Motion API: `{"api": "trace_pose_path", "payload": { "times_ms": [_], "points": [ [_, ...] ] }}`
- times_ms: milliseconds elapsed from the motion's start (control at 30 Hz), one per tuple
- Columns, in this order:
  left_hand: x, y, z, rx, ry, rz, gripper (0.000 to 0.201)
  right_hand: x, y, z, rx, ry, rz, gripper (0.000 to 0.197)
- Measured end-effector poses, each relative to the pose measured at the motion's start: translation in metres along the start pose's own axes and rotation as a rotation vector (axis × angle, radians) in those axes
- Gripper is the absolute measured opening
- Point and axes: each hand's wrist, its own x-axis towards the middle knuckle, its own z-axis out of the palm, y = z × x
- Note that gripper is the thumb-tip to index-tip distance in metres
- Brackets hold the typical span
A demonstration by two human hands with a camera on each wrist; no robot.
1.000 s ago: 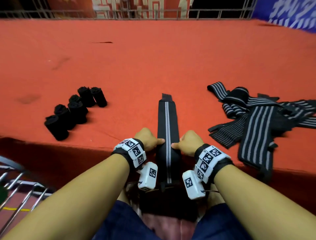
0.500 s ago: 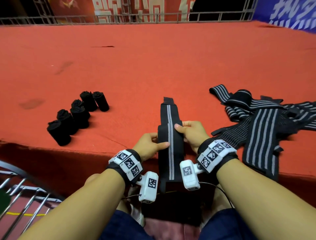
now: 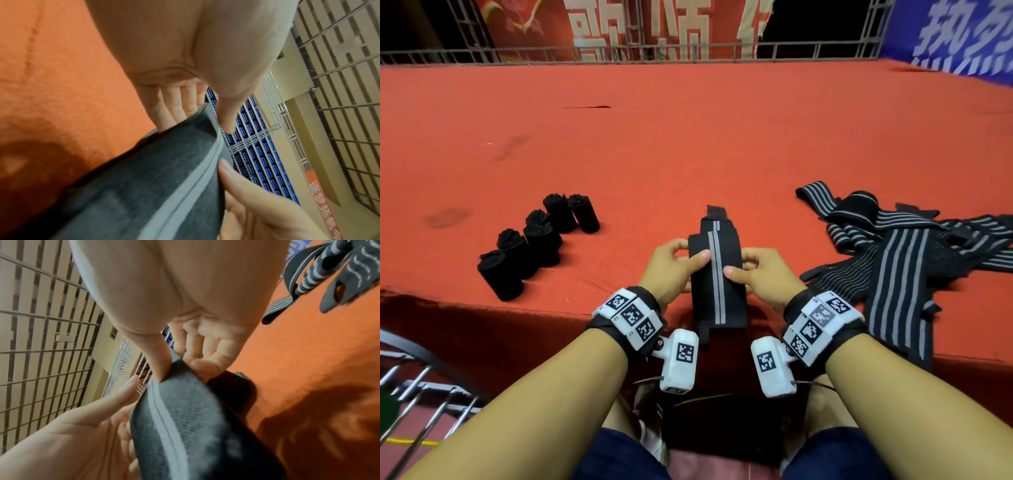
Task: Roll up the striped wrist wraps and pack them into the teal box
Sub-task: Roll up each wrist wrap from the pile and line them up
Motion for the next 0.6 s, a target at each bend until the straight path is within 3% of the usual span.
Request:
{"api": "trace_pose_path", "payload": {
  "times_ms": [167, 267, 367, 467, 600],
  "points": [
    [-0.007, 0.008, 0.002, 0.089, -0.096, -0.004, 0.039, 0.004, -0.020, -0.003, 0.047, 0.131, -0.116, 0.012],
    [-0.008, 0.015, 0.001, 0.081, -0.016, 0.057, 0.046, 0.004, -0.025, -0.004, 0.012, 0.170, -0.127, 0.016],
    [-0.008, 0.024, 0.000, 0.072, 0.068, 0.107, 0.054, -0.001, -0.026, -0.004, -0.042, 0.219, -0.151, 0.038],
    [-0.007, 0.029, 0.000, 0.102, 0.146, 0.175, 0.048, -0.010, -0.032, -0.007, -0.038, 0.184, -0.302, 0.044],
    [-0.006, 0.032, 0.002, 0.174, 0.214, 0.249, 0.032, -0.025, -0.042, -0.011, -0.140, 0.003, -0.425, 0.038]
  ]
}}
